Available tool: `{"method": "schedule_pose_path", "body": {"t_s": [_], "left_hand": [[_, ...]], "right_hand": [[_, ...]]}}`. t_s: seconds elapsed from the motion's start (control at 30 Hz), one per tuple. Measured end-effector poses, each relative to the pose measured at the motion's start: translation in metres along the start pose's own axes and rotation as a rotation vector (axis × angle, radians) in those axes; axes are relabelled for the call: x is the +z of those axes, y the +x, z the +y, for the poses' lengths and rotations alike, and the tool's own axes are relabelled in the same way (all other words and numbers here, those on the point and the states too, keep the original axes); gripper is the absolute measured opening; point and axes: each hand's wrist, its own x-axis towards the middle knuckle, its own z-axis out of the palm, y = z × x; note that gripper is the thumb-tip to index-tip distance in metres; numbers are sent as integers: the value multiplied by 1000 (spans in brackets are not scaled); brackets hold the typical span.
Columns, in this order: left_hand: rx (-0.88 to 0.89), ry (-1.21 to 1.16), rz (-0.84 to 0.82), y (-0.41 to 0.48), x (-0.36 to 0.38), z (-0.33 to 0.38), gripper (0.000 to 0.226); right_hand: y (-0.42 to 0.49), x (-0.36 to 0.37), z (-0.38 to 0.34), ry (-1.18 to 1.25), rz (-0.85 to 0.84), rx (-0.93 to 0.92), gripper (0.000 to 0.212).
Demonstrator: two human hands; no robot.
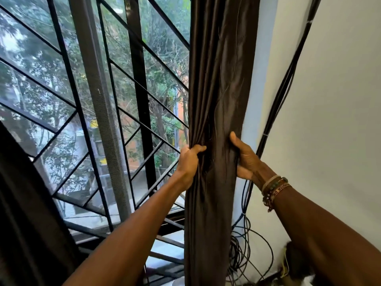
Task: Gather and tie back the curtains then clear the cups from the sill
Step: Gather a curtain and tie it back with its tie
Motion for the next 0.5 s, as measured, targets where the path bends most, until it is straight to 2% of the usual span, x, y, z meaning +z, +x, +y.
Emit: {"method": "schedule_pose_path", "body": {"t_s": [0.13, 0.2, 0.37, 0.43, 0.5], "left_hand": [[-25, -27, -77, -2, -4, 3, 19], [3, 40, -50, 0, -6, 2, 17], [280, 497, 236, 4, -14, -5, 27], [360, 534, 255, 0, -12, -5, 11], [386, 561, 262, -4, -9, -8, 15]], "right_hand": [[1, 3, -5, -54, -82, 32, 76], [2, 4, -6, -123, -62, 26, 72], [5, 3, -5, -506, 282, -140, 71], [2, 5, -4, -610, 345, -197, 57], [-1, 13, 0, -724, 445, -305, 45]]}}
